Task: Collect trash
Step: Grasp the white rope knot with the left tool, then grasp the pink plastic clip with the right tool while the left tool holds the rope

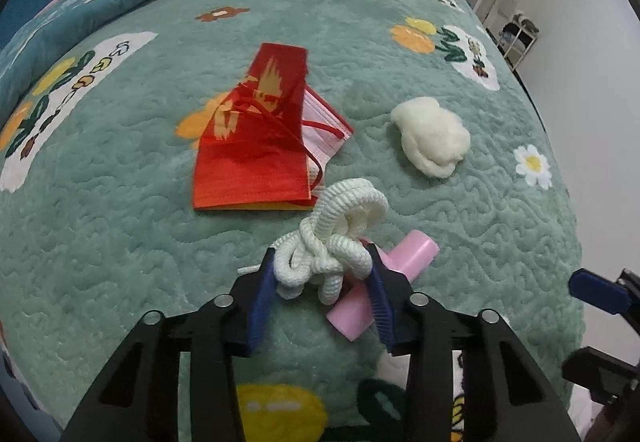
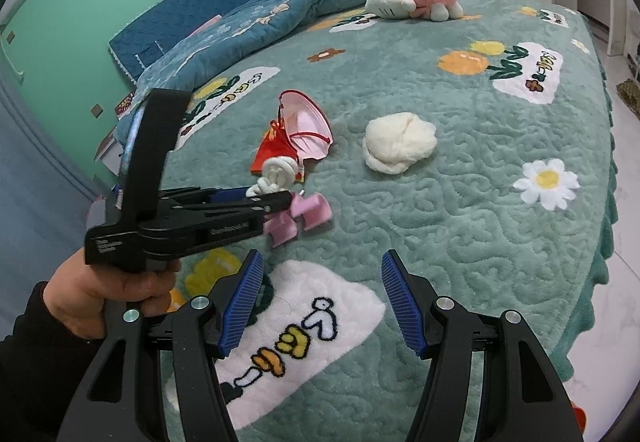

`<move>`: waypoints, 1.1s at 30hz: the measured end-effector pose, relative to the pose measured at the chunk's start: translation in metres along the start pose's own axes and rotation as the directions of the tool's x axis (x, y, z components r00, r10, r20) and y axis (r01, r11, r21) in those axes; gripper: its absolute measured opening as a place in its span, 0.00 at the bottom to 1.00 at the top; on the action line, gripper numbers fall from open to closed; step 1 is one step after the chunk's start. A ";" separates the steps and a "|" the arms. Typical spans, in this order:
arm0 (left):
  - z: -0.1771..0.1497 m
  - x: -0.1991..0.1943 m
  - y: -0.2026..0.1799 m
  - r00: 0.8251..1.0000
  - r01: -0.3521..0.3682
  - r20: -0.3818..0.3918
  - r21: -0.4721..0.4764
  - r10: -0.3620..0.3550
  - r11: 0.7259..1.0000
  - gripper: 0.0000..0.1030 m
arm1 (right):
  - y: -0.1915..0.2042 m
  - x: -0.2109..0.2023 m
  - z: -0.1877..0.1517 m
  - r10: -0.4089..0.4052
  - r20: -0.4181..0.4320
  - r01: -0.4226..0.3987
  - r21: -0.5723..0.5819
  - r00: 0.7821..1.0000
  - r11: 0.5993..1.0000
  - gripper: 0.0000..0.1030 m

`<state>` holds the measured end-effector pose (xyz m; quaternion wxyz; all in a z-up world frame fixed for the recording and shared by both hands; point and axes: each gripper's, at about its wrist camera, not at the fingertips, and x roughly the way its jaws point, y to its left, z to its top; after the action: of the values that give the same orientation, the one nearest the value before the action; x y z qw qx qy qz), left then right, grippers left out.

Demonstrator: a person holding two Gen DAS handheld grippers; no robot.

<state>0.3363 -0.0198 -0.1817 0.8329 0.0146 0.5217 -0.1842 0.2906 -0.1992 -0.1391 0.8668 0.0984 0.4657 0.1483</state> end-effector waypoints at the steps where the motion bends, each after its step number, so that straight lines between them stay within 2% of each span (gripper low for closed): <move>1: 0.001 -0.001 0.000 1.000 0.002 0.003 -0.005 -0.002 1.000 0.41 | 0.000 0.000 0.000 0.001 0.001 -0.001 -0.001 1.000 1.000 0.60; 7: 0.002 -0.017 0.004 0.999 -0.001 0.044 -0.012 0.001 1.000 0.36 | 0.006 0.002 0.000 0.006 0.003 -0.006 -0.015 1.000 1.000 0.60; 12: -0.001 -0.034 0.010 0.997 -0.036 0.075 -0.012 0.037 0.999 0.36 | 0.010 0.008 0.003 0.008 -0.004 -0.008 -0.027 1.000 1.000 0.60; 16: -0.010 -0.041 0.014 0.993 -0.089 0.076 0.012 0.088 0.996 0.36 | 0.016 0.020 0.007 0.012 -0.013 -0.013 -0.048 1.000 0.999 0.60; 24: -0.022 -0.035 0.022 0.995 -0.090 0.045 0.009 0.089 0.996 0.36 | 0.031 0.061 0.017 0.020 -0.063 -0.028 -0.123 0.998 0.992 0.60; 28: -0.022 -0.030 0.024 0.996 -0.087 0.039 0.013 0.086 0.996 0.36 | 0.039 0.085 0.021 -0.035 -0.092 0.015 -0.218 0.995 0.976 0.70; 33: -0.022 -0.022 0.025 0.996 -0.084 0.033 0.017 0.084 0.996 0.36 | 0.035 0.106 0.024 -0.066 -0.109 0.036 -0.254 0.992 0.966 0.70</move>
<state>0.3173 0.0149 -0.1764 0.8479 0.0412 0.5056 -0.1540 0.3599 -0.1300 -0.1973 0.8471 -0.0333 0.4954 0.1893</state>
